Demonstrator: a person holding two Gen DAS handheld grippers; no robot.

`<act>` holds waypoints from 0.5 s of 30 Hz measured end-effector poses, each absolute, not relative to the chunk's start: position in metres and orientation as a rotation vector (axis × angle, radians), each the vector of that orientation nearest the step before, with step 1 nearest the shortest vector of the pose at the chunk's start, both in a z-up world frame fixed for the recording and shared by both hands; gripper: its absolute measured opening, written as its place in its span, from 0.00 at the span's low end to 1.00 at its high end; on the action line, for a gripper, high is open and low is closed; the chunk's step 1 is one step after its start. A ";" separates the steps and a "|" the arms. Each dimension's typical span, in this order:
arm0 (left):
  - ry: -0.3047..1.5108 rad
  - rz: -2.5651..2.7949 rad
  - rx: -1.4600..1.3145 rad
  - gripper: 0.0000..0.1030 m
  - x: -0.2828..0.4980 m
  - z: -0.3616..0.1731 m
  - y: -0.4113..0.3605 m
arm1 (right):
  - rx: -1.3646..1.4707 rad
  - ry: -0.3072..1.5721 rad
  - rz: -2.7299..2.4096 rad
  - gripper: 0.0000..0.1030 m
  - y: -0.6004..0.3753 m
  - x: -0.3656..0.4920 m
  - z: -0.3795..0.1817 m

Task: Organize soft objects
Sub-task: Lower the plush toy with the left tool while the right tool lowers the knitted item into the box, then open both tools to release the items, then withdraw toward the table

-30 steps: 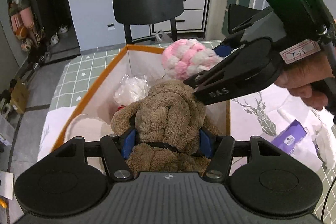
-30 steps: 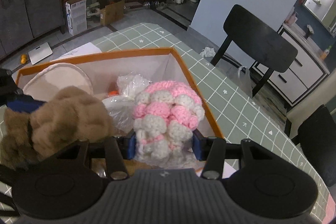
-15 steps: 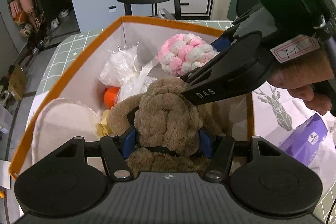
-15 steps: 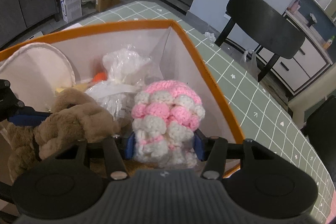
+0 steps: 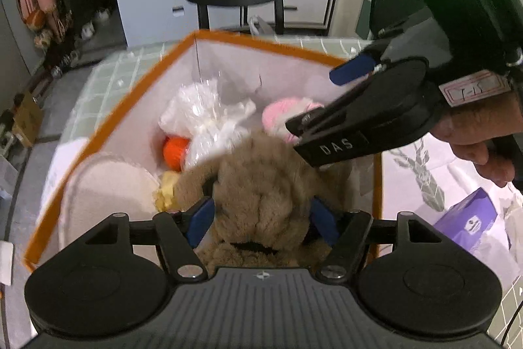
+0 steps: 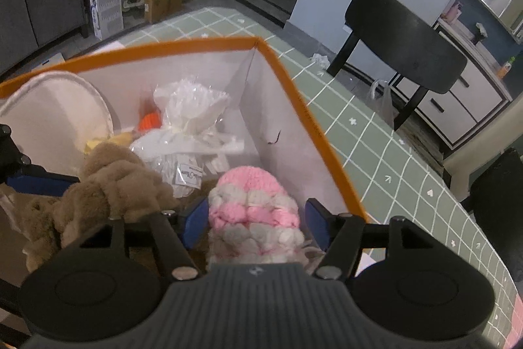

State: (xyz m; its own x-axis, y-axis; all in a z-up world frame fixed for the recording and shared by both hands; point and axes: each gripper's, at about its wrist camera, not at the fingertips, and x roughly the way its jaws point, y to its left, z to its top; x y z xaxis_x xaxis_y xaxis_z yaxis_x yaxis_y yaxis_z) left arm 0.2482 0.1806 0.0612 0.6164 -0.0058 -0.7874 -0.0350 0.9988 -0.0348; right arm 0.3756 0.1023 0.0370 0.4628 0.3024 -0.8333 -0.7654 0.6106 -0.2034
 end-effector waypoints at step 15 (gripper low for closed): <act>0.834 0.032 0.000 0.81 0.222 0.097 0.171 | -0.612 0.788 0.683 0.64 0.073 0.347 0.082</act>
State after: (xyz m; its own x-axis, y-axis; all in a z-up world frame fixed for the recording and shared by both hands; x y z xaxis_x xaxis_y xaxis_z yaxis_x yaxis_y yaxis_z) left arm 0.2218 0.1710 0.0970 0.6716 0.0281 -0.7404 -0.0282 0.9995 0.0124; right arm 0.3471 0.0730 0.0821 0.5194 0.3149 -0.7944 -0.7414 0.6284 -0.2356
